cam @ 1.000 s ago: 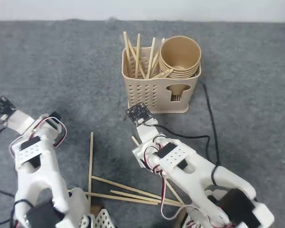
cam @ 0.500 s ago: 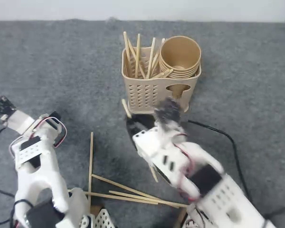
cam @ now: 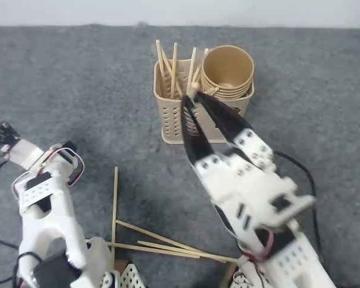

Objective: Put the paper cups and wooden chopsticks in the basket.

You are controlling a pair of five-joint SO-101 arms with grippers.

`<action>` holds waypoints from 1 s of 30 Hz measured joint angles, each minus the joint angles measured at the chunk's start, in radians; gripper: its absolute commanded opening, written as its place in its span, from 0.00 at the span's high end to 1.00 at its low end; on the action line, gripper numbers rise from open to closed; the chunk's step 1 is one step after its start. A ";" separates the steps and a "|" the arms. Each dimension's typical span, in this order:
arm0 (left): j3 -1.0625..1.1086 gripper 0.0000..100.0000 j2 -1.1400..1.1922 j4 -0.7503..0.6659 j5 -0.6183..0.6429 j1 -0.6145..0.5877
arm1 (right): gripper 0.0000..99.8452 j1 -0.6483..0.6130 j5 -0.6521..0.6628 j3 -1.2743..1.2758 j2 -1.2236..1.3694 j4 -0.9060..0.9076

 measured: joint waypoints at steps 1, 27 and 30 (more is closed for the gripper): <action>0.000 0.74 0.000 0.000 0.000 0.000 | 0.99 0.000 0.029 0.002 0.046 -0.066; 0.000 0.74 0.000 -0.006 0.000 0.000 | 0.81 0.236 -0.172 -0.244 0.804 -0.253; 0.000 0.74 0.000 -0.006 0.000 0.000 | 0.85 0.264 -0.239 -0.245 0.761 -0.127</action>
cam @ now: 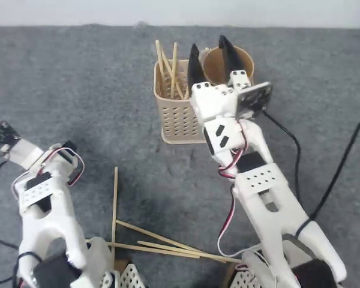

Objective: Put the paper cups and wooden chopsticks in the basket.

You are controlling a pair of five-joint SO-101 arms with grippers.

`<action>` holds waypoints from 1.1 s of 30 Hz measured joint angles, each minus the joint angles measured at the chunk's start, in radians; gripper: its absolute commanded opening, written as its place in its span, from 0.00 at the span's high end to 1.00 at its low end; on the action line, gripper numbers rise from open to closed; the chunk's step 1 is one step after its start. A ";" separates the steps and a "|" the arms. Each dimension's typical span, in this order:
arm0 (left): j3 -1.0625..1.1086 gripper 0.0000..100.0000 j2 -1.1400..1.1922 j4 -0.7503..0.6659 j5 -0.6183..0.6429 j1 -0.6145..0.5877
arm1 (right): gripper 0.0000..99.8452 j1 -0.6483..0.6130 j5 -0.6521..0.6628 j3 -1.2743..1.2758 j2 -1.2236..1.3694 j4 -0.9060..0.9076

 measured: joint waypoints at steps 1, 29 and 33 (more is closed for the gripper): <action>0.000 0.74 0.000 0.000 0.000 0.000 | 0.85 0.003 -0.025 -0.009 -0.031 0.063; -0.150 0.74 0.196 0.005 0.123 -0.100 | 0.86 -0.683 0.058 0.149 -0.551 1.514; -0.279 0.74 0.315 0.107 0.155 -0.127 | 0.86 -0.746 0.043 0.328 -0.551 1.312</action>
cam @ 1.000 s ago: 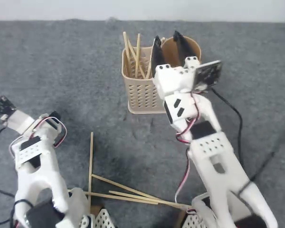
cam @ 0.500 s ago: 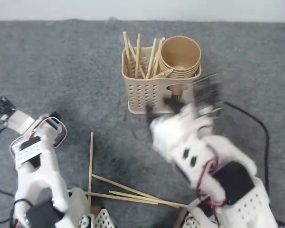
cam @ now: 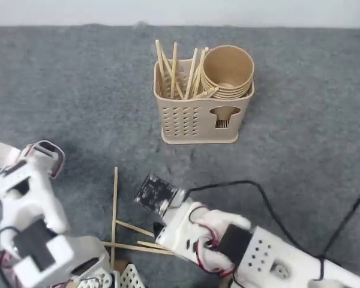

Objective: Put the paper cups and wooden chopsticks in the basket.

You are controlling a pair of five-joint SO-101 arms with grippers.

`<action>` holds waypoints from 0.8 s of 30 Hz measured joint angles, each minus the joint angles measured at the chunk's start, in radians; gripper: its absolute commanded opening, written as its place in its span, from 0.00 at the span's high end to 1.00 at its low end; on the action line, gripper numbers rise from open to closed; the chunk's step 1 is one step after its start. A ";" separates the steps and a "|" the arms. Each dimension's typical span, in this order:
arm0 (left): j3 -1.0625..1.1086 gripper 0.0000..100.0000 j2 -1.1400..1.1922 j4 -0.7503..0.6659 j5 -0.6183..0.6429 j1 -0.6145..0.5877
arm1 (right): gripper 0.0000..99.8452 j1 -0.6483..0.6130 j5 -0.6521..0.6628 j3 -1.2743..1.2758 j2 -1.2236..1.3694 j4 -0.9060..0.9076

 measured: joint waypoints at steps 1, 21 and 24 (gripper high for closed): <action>-0.025 0.74 0.023 0.025 0.005 -0.005 | 0.86 -0.006 -0.006 0.025 0.000 -0.035; -0.083 0.74 0.074 0.069 0.008 -0.011 | 0.86 -0.084 -0.018 0.029 0.543 -0.308; -0.083 0.74 0.074 0.069 0.008 -0.011 | 0.86 -0.075 -0.018 -0.012 0.620 -0.331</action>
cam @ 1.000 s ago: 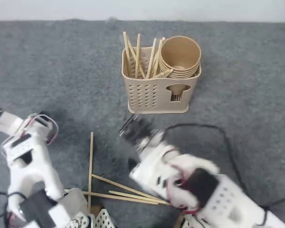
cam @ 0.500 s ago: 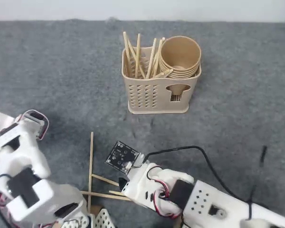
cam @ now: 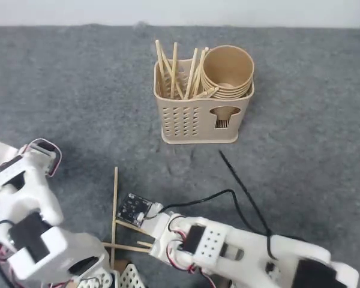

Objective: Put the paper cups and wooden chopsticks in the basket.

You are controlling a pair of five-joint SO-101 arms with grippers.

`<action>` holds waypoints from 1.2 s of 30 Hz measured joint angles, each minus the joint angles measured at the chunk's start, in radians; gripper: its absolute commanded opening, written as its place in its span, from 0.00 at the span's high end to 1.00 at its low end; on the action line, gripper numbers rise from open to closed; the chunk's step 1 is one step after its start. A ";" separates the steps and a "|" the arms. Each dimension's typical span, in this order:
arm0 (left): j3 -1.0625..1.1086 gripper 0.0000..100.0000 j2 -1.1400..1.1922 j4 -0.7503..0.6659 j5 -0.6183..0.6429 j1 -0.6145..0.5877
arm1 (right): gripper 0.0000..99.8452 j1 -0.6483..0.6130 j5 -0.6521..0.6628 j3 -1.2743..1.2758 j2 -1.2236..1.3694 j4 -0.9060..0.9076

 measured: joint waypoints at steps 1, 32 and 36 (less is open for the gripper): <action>0.000 0.74 0.000 0.000 0.000 0.000 | 0.86 0.003 -0.002 -0.011 0.011 0.000; 0.000 0.74 0.000 0.000 0.000 0.000 | 0.99 0.376 0.000 -0.038 -0.928 -0.084; 0.000 0.74 0.000 0.000 0.000 0.000 | 0.99 0.465 0.000 -0.012 -1.028 -0.295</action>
